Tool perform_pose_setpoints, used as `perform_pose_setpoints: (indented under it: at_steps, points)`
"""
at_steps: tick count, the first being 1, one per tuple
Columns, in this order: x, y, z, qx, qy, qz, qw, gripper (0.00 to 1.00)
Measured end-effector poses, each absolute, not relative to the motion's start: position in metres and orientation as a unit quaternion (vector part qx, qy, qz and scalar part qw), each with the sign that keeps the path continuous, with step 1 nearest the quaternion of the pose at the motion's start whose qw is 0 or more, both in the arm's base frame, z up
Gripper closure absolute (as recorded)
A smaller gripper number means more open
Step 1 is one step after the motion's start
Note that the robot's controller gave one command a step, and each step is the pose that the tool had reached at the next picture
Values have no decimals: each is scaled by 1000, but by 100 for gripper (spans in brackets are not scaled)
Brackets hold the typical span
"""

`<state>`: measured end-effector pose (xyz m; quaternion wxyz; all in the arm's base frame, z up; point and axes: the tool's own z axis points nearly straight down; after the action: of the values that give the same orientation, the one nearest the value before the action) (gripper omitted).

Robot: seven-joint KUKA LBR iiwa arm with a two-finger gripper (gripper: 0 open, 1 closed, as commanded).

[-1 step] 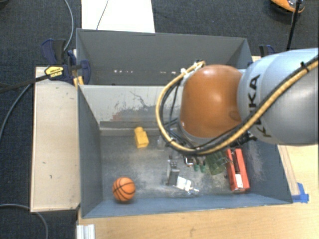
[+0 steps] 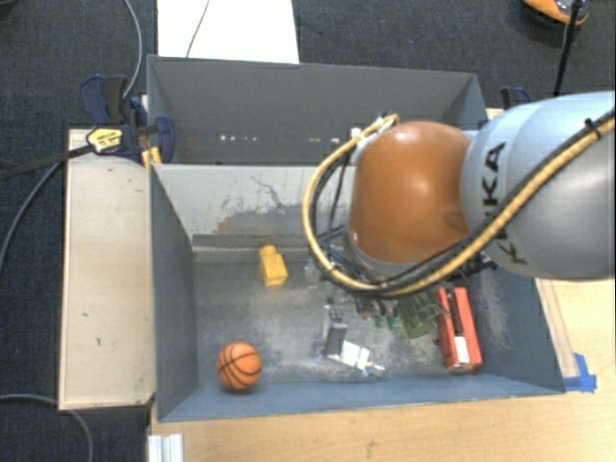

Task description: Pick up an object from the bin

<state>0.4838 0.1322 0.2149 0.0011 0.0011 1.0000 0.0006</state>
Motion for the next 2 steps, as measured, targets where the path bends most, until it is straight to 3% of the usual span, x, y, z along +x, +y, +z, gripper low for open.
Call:
perform_pose_setpoints:
  at_steps: [1,2]
  points:
    - [492,91,141,-36,999,1,2,0]
    - [482,55,134,-38,999,1,0,0]
